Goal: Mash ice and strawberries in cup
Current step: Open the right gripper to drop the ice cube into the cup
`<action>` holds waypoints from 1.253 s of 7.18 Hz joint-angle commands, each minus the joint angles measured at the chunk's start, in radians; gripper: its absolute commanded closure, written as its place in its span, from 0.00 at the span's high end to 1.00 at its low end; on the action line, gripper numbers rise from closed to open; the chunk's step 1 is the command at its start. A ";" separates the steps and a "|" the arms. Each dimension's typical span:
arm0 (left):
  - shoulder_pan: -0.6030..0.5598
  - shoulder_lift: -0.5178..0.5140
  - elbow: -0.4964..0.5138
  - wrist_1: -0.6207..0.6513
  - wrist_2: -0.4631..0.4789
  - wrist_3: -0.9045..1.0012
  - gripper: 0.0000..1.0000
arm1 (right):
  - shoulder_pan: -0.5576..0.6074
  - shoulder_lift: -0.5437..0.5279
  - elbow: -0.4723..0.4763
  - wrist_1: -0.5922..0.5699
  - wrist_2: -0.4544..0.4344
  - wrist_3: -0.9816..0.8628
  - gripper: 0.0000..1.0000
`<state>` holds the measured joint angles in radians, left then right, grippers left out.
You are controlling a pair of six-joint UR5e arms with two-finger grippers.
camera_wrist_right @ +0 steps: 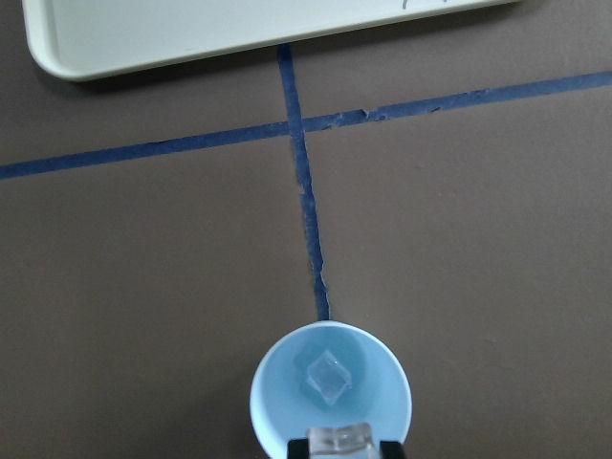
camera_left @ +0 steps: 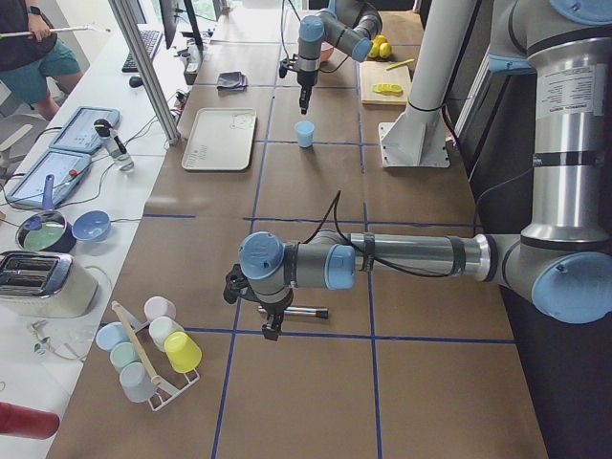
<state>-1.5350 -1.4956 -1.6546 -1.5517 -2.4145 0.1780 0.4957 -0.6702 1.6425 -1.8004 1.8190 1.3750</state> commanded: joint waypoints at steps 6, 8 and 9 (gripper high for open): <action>0.001 0.000 0.003 0.001 0.000 0.000 1.00 | -0.032 0.002 -0.073 0.032 -0.049 0.009 0.87; 0.001 0.000 0.003 -0.001 0.000 0.000 1.00 | -0.034 -0.003 -0.069 0.032 -0.047 0.006 0.99; 0.001 0.000 0.003 -0.001 0.000 0.000 1.00 | -0.032 -0.003 -0.066 0.032 -0.046 0.004 0.99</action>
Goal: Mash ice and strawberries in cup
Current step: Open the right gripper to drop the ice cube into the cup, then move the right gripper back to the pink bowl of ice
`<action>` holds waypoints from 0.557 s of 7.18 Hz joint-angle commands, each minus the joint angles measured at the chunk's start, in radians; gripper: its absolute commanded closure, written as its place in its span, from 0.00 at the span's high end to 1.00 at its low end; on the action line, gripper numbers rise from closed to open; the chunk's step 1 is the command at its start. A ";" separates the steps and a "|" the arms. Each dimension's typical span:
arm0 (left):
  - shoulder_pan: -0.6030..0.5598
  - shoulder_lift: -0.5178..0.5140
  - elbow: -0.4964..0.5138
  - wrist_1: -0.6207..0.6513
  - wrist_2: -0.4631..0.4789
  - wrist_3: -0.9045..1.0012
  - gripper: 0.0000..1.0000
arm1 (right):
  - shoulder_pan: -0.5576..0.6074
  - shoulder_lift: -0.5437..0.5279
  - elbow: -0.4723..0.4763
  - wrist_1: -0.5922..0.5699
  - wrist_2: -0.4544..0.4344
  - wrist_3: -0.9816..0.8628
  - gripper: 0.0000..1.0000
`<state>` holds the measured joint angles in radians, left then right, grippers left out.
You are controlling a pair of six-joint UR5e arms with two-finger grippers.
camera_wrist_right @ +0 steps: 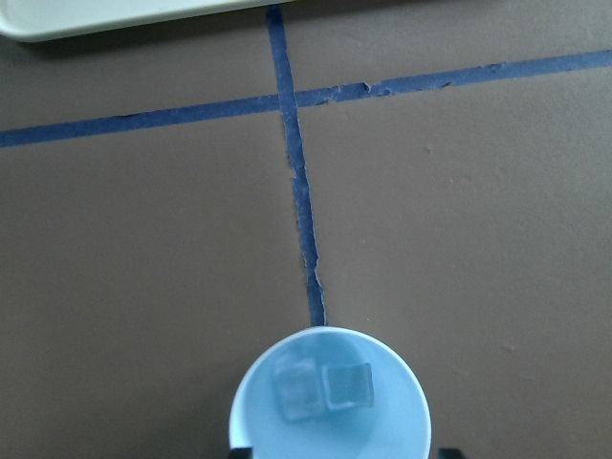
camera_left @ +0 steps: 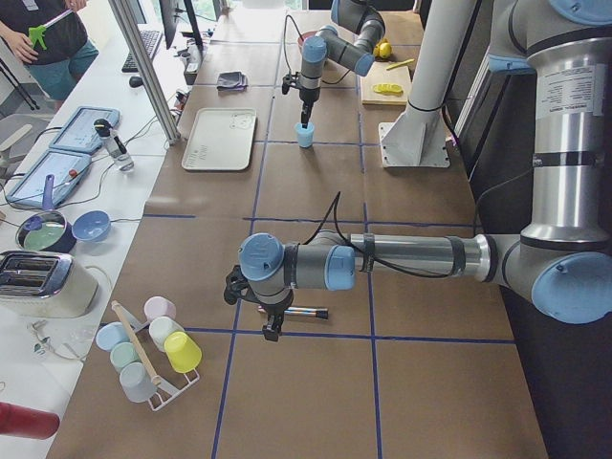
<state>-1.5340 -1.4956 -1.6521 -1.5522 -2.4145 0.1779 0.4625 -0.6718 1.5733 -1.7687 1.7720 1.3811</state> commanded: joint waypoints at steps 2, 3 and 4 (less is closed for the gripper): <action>0.000 0.000 0.003 0.001 0.000 0.000 1.00 | 0.085 -0.056 0.092 -0.003 0.061 -0.128 0.99; 0.000 0.000 0.003 0.001 0.000 0.000 1.00 | 0.160 -0.180 0.210 -0.003 0.134 -0.245 0.99; 0.000 0.000 0.003 0.001 0.000 0.000 1.00 | 0.242 -0.306 0.320 -0.003 0.191 -0.393 0.99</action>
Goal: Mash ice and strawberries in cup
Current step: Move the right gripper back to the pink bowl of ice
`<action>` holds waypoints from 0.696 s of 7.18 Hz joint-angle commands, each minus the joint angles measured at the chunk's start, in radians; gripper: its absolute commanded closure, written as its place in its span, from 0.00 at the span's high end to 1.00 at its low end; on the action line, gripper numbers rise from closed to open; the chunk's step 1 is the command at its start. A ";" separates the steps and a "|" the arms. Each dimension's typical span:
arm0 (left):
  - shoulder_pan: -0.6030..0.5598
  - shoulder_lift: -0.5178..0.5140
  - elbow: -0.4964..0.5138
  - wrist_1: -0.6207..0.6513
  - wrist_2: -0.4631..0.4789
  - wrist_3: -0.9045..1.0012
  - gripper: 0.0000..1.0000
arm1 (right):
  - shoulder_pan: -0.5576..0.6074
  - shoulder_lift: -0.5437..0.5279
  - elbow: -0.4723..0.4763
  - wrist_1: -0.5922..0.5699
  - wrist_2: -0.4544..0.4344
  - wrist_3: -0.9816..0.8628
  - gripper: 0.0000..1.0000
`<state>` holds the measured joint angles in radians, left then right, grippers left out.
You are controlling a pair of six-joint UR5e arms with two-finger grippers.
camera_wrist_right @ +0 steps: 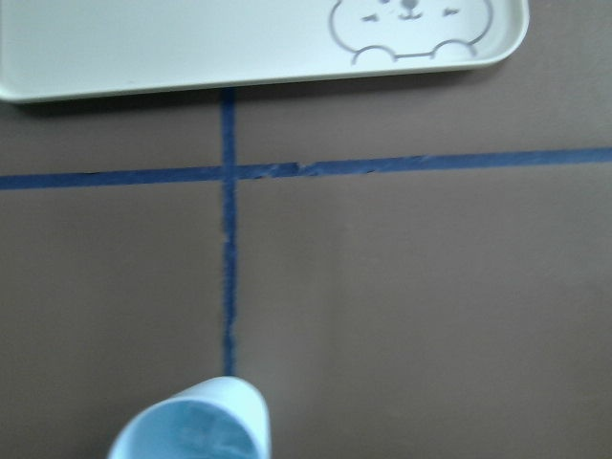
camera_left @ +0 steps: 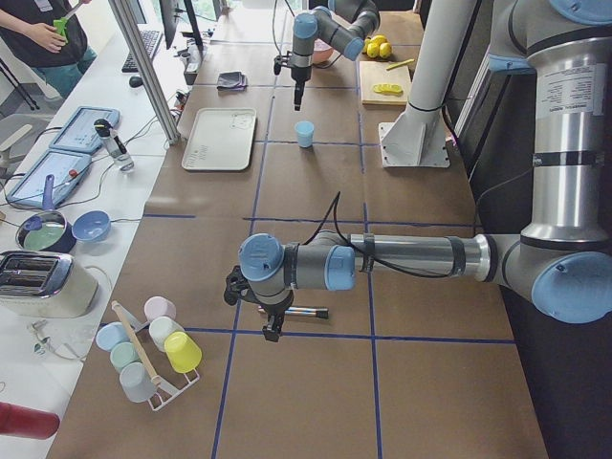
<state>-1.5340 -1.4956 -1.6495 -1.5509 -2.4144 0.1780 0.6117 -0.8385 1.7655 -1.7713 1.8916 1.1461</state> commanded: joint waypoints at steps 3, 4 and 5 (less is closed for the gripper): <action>0.000 0.000 -0.001 0.000 0.000 0.000 1.00 | 0.270 -0.472 0.323 0.004 0.190 -0.551 0.99; 0.000 0.000 -0.001 0.000 0.000 0.000 1.00 | 0.331 -0.573 0.366 0.009 0.237 -0.671 0.99; 0.000 0.000 -0.001 0.000 0.000 0.000 1.00 | 0.388 -0.679 0.376 0.079 0.276 -0.765 0.99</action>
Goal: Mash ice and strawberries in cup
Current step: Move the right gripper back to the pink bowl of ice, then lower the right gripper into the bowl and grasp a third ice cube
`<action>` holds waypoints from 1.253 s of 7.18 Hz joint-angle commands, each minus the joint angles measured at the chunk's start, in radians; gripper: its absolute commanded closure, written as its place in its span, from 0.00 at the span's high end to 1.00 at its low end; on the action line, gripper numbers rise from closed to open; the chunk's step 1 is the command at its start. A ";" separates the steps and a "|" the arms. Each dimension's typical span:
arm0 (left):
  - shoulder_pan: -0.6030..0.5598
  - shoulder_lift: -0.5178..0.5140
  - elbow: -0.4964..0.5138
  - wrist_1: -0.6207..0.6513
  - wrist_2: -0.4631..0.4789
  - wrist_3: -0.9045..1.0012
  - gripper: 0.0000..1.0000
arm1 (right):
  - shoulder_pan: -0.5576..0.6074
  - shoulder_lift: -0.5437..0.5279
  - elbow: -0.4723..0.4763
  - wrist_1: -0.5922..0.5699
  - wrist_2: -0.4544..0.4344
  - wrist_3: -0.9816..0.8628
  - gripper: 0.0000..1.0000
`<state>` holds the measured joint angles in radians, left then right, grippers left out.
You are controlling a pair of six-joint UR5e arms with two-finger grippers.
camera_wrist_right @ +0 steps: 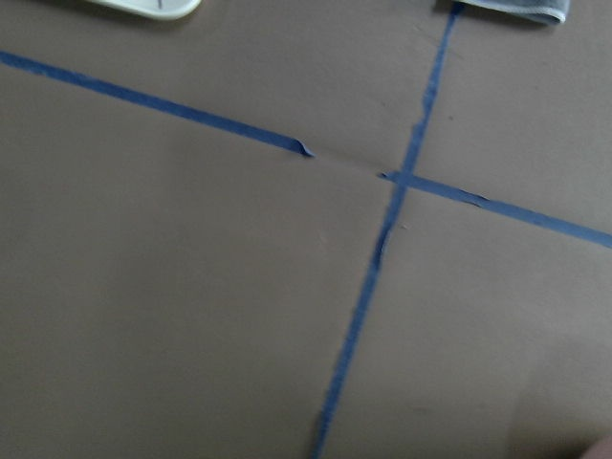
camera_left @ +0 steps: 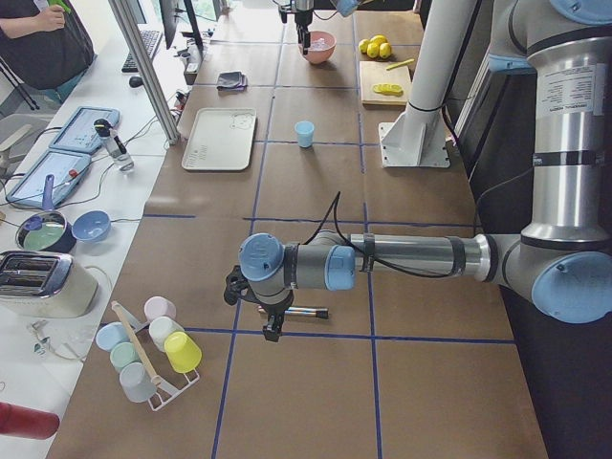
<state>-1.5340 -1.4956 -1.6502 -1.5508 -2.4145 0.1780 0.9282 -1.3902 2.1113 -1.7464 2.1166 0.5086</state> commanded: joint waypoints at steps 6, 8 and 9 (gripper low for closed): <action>0.000 0.000 -0.002 0.000 -0.002 0.000 1.00 | 0.202 -0.503 -0.161 0.469 0.106 -0.512 0.91; 0.000 0.000 -0.002 0.000 -0.002 0.000 1.00 | 0.198 -0.463 -0.220 0.469 0.106 -0.512 0.82; 0.000 0.000 -0.003 0.000 -0.002 0.000 1.00 | 0.193 -0.449 -0.237 0.469 0.106 -0.512 0.81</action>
<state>-1.5340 -1.4956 -1.6526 -1.5508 -2.4156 0.1779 1.1257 -1.8604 1.9028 -1.2782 2.2230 -0.0016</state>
